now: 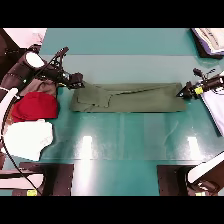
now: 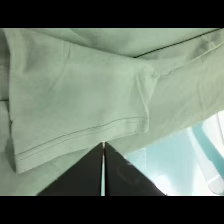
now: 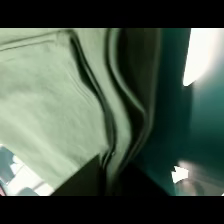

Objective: Fold the shirts.

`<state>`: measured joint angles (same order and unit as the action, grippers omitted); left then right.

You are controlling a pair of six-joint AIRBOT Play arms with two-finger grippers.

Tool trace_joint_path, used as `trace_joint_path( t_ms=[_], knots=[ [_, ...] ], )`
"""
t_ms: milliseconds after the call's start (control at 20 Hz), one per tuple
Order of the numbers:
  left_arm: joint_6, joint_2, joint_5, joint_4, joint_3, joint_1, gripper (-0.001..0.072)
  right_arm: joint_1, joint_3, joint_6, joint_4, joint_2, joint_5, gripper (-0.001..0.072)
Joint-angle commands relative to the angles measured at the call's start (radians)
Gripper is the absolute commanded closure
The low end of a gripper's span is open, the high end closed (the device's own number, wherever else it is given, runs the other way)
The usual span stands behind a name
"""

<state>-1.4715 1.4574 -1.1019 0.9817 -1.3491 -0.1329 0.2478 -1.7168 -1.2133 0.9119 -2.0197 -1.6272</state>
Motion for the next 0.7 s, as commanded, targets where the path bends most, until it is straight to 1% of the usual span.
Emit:
trace_joint_path(
  t_ms=[0, 150, 250, 500, 650],
  knots=[
    [-0.023, 0.002, 0.053, -0.025, 0.000, -0.027, 0.0678, -0.027, -0.002, 0.034, -0.028, 0.028, -0.047, 0.0694],
    [-0.021, 0.038, 0.121, -0.024, -0.023, -0.111, 0.0678, -0.027, -0.001, 0.024, -0.028, 0.111, -0.054, 0.0695],
    [-0.021, 0.109, 0.137, -0.025, -0.078, -0.179, 0.0678, -0.039, -0.002, -0.009, -0.029, 0.189, -0.048, 0.0695],
    [-0.021, 0.356, 0.143, -0.025, -0.322, -0.334, 0.0678, -0.103, -0.003, -0.095, -0.033, 0.396, -0.037, 0.0696],
    [-0.022, 0.496, 0.149, -0.030, -0.465, -0.399, 0.0678, -0.167, -0.082, -0.137, -0.124, 0.453, -0.031, 0.0697]
  ],
)
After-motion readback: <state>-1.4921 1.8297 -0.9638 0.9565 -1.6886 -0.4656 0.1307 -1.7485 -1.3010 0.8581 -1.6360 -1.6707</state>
